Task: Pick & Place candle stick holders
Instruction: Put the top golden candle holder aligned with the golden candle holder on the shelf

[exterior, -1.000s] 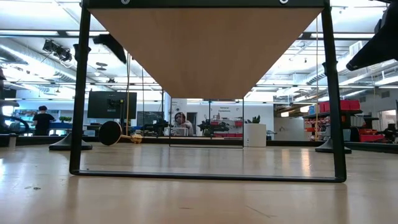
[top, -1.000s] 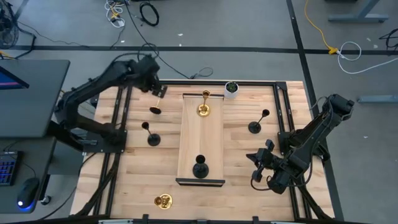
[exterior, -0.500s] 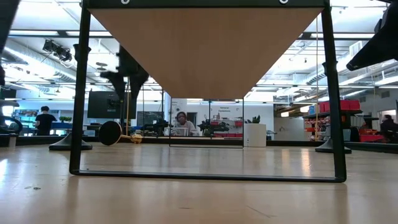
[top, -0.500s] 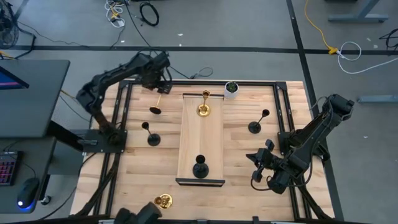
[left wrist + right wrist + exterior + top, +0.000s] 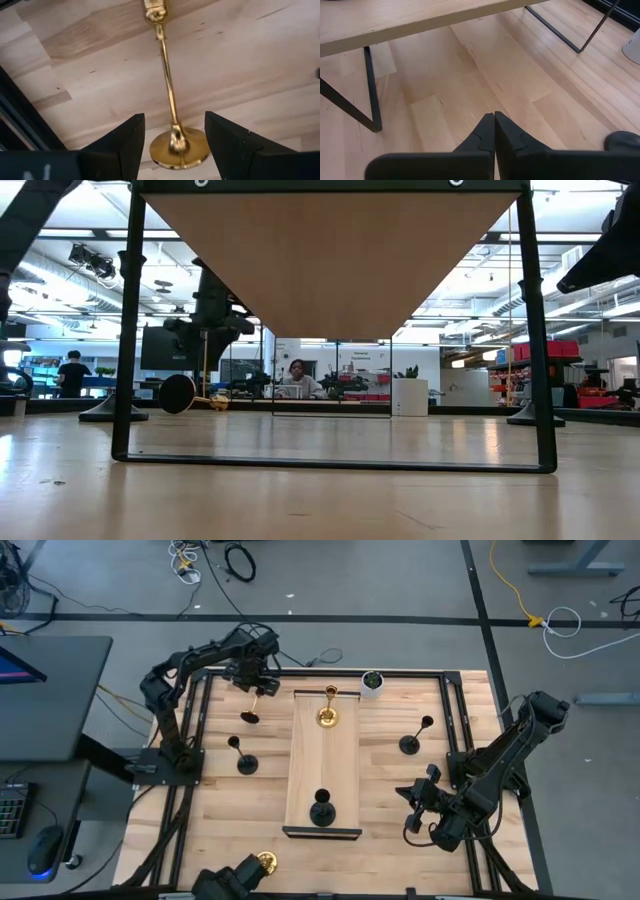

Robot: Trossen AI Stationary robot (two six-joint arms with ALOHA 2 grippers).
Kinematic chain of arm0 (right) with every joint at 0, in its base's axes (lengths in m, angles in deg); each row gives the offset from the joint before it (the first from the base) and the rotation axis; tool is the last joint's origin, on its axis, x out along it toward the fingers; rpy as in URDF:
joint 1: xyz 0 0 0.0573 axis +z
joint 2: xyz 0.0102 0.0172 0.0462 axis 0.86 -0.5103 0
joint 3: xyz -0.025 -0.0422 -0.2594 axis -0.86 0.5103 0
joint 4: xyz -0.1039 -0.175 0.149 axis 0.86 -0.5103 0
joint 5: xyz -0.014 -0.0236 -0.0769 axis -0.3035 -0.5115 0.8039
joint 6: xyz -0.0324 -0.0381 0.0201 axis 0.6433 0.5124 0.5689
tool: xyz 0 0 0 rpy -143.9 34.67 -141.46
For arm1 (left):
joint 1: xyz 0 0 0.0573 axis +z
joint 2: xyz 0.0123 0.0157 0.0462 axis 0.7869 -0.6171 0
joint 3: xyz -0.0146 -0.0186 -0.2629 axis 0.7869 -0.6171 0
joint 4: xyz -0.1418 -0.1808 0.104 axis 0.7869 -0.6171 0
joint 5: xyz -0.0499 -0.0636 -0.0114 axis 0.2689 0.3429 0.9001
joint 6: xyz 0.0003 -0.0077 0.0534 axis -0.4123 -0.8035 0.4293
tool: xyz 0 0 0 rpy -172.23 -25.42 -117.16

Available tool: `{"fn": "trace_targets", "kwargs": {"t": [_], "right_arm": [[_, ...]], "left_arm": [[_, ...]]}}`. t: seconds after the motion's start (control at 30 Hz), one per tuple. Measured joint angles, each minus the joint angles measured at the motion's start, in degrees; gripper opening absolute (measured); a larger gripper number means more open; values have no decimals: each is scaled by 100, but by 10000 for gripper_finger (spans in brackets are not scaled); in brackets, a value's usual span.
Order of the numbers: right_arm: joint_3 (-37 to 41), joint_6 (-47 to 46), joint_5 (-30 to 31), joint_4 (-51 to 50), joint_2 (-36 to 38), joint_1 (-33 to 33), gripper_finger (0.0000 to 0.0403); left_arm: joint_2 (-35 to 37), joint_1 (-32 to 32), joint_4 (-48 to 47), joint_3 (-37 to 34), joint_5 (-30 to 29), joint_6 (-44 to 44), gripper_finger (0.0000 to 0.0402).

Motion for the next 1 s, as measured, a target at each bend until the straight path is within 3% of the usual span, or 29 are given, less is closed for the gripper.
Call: {"fn": "trace_targets", "kwargs": {"t": [0.3,0.57,1.0], "right_arm": [[0,4,0,44,0,0,0],[0,50,1,83,0,0,0],[0,48,2,127,0,0,0]], "left_arm": [[-15,-48,201,-22,-67,-2,206],[93,-135,1062,-562,229,109,206],[178,-109,563,-577,82,97,206]]}}
